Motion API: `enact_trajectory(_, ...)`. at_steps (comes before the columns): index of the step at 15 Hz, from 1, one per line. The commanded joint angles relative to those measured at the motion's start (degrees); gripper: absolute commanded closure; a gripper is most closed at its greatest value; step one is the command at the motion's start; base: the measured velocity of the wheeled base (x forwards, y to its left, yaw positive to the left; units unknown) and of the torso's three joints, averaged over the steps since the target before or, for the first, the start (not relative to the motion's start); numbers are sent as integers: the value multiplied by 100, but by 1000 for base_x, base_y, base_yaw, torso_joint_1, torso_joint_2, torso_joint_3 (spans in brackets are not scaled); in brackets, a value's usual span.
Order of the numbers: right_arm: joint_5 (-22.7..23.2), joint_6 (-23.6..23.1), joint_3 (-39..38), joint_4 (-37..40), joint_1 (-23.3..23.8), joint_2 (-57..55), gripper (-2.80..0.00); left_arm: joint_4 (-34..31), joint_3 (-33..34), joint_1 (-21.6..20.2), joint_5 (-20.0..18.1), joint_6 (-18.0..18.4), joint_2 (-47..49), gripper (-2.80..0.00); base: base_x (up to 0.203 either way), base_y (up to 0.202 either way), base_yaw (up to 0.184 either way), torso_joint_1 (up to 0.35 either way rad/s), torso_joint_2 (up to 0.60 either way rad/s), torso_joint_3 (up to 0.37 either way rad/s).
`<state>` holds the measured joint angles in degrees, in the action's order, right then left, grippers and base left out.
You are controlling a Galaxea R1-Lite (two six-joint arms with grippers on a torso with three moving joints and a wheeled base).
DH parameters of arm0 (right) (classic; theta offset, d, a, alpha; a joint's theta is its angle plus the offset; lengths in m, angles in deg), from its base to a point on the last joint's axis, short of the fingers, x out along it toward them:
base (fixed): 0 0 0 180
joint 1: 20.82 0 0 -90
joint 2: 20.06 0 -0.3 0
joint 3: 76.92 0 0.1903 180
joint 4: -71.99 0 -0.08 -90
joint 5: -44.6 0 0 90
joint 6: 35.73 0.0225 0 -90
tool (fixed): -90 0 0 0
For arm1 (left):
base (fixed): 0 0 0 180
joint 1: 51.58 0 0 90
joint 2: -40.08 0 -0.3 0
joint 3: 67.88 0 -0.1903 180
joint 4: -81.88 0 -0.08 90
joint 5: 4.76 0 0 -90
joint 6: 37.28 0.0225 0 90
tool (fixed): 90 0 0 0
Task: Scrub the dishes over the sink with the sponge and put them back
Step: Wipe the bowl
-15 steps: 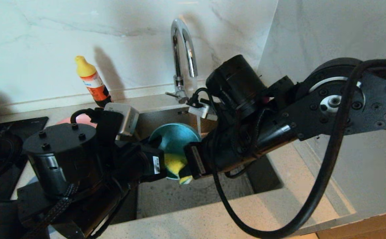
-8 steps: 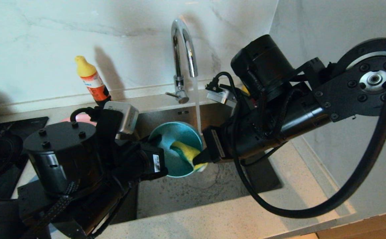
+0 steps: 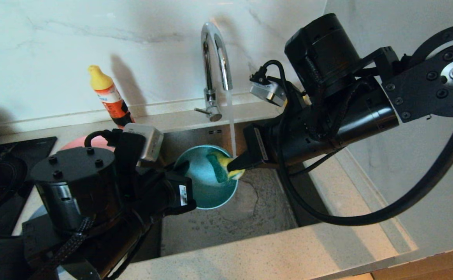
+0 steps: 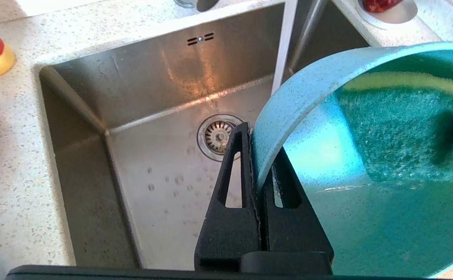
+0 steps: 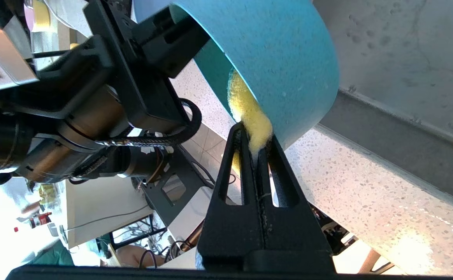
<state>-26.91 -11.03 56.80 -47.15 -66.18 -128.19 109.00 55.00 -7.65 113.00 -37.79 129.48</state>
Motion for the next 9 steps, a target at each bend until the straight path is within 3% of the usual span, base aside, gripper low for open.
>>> enact_trajectory(1,14,17,13,-22,19,55,0,22,40,10,10,7,33,0,0,0,0,0,0,0)
enact_trajectory(9,189,0,21,-196,-178,-105,0,59,28,36,-7,25,110,0,0,0,0,0,0,0)
